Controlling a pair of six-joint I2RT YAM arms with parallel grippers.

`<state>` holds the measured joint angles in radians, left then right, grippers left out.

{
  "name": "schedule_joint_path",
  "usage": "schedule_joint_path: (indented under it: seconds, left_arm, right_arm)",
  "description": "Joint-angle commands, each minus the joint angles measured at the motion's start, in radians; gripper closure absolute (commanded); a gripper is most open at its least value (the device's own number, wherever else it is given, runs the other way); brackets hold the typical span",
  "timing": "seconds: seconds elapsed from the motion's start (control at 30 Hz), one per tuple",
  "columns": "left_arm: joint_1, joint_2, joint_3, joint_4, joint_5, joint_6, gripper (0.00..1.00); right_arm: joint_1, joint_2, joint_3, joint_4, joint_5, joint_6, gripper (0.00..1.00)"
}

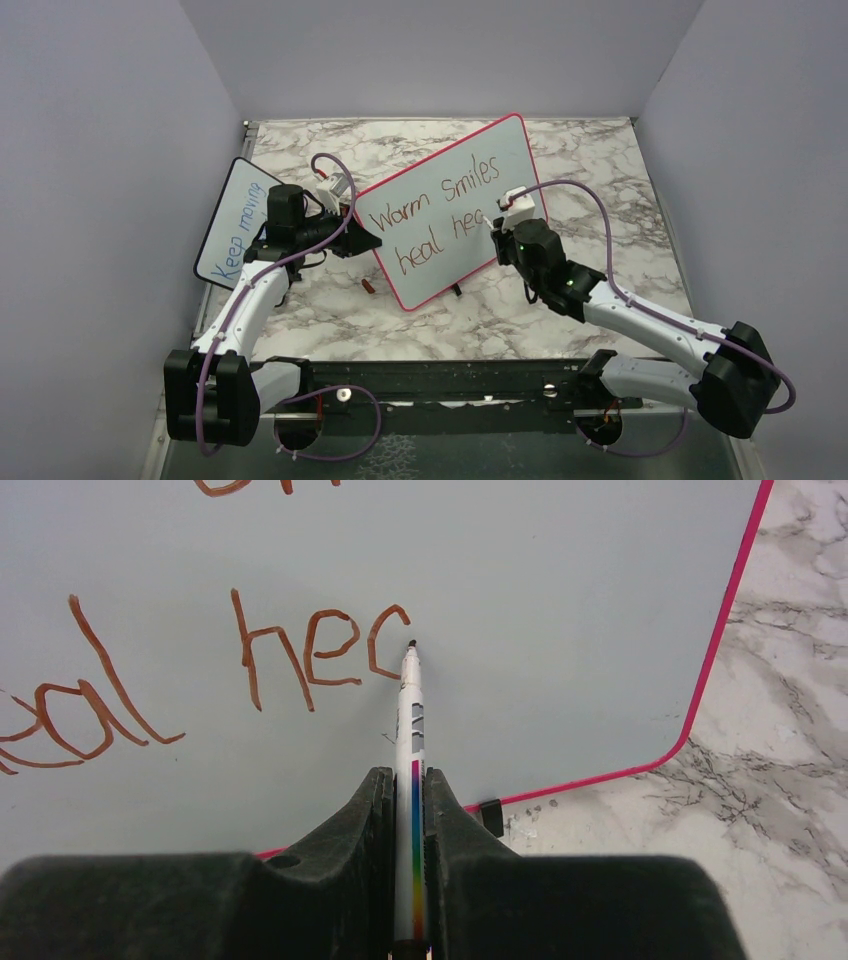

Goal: Write a sentence on the whiteboard

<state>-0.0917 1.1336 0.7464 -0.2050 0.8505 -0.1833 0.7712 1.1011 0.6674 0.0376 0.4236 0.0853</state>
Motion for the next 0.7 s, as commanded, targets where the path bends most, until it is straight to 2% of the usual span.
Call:
schedule_joint_path:
  seconds: [0.0,0.67]
  left_arm:
    - [0.018,0.024,-0.002,-0.051,-0.168,0.1,1.0]
    - [0.018,0.022,-0.003,-0.051,-0.168,0.1,1.0]
  right_arm:
    - [-0.003,0.017,0.019,0.066,0.029,-0.023,1.0]
    - [-0.003,0.02,0.045,0.09,0.008,-0.037,1.0]
